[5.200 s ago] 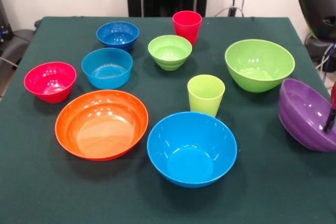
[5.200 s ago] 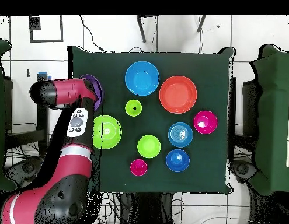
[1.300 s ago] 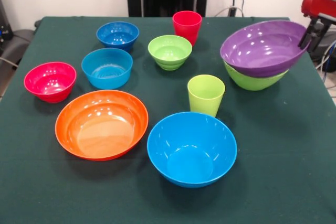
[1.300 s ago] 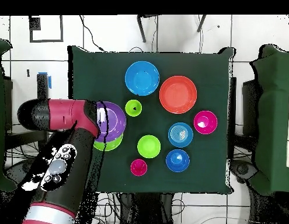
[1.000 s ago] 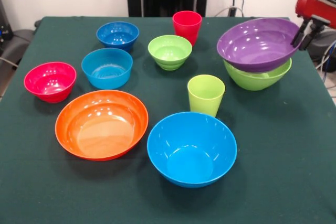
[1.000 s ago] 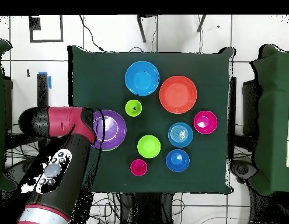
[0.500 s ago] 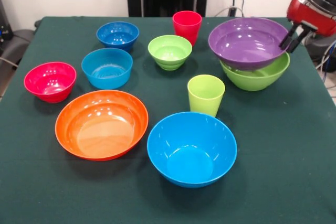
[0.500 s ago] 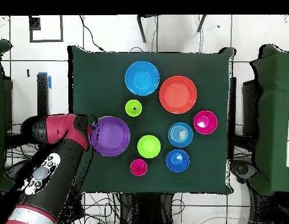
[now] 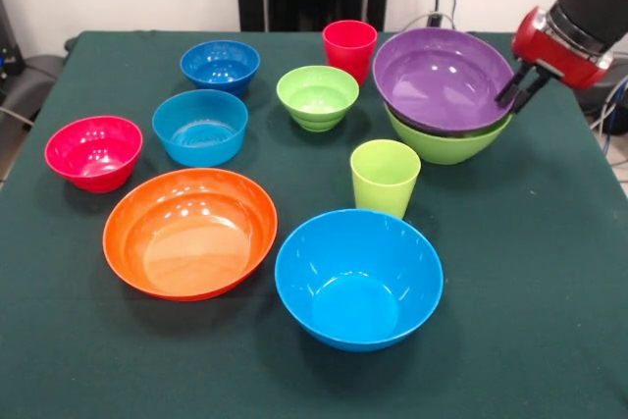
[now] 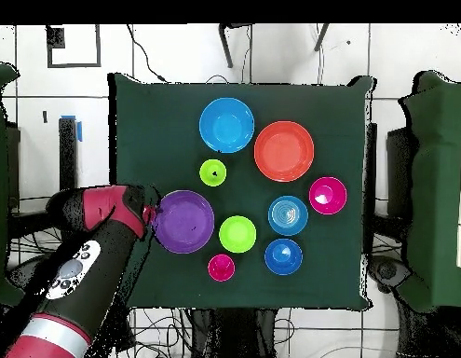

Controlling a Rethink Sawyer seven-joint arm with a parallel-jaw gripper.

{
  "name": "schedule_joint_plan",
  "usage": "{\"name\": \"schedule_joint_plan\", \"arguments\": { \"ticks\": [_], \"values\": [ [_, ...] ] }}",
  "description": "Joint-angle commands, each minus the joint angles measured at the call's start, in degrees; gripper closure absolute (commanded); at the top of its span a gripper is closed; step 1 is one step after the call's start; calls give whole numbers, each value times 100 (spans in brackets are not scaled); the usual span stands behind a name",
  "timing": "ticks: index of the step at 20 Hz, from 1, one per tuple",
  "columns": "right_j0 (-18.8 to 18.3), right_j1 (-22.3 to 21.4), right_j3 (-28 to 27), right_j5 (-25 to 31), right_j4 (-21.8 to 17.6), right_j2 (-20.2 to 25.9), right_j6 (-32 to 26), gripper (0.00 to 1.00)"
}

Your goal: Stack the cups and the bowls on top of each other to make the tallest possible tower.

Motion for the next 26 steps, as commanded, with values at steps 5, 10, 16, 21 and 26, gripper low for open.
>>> {"name": "schedule_joint_plan", "arguments": {
  "ticks": [5,10,16,21,26],
  "values": [
    [-210,239,-236,60,143,553,1106,100],
    [-248,183,-194,48,179,610,1075,100],
    [-327,64,-176,166,194,661,949,100],
    [-342,77,-142,79,202,700,932,100],
    [-381,11,-64,-29,329,781,1004,100]
  ]
}}
